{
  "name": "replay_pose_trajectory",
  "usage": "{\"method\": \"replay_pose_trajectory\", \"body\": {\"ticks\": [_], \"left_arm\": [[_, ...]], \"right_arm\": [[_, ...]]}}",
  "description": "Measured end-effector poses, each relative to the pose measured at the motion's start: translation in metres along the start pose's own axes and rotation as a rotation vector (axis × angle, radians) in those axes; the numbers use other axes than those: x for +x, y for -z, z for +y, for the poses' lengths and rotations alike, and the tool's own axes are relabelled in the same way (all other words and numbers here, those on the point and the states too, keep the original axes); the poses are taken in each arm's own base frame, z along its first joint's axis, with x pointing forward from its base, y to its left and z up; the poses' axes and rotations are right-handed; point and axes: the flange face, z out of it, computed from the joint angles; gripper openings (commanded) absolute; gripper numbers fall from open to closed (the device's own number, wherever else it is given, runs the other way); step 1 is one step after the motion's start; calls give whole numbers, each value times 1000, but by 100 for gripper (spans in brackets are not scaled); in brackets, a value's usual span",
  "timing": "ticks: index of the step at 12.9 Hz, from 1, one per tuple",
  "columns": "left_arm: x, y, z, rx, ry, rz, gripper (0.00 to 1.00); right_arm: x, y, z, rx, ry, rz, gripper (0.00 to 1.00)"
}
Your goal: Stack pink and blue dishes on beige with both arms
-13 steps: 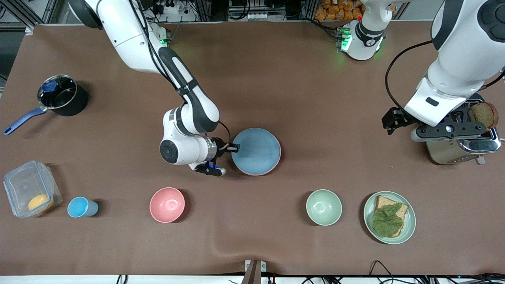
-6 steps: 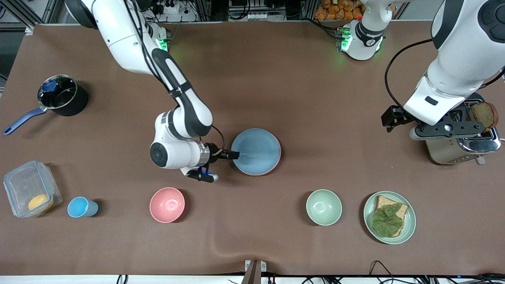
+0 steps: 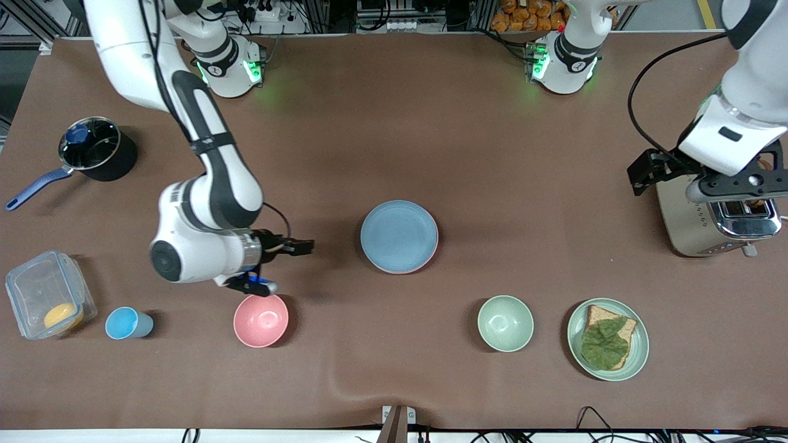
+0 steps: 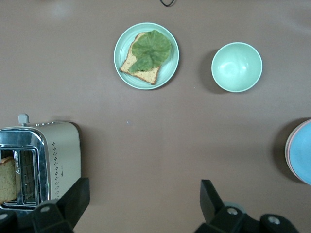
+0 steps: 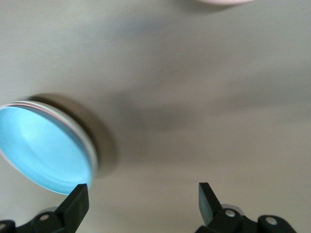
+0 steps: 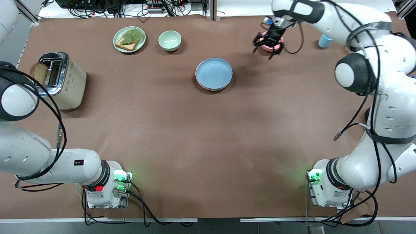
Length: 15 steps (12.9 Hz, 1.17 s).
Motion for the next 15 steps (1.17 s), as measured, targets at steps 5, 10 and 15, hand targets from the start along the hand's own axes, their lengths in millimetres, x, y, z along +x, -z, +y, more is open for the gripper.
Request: {"method": "replay_pose_trajectory", "body": {"ticks": [5,10,15], "left_arm": [[-3,3,-9,1,10,-14,100],[-12,9,-15,-71,36,-58,100],[-18,11,-18,-74,41,-84,100]], "right_arm": [[0,82,102,-101,22,7,100],[-44,166,108,-252,60,139,100],[-141,285,137,-274,38,337,100]]}}
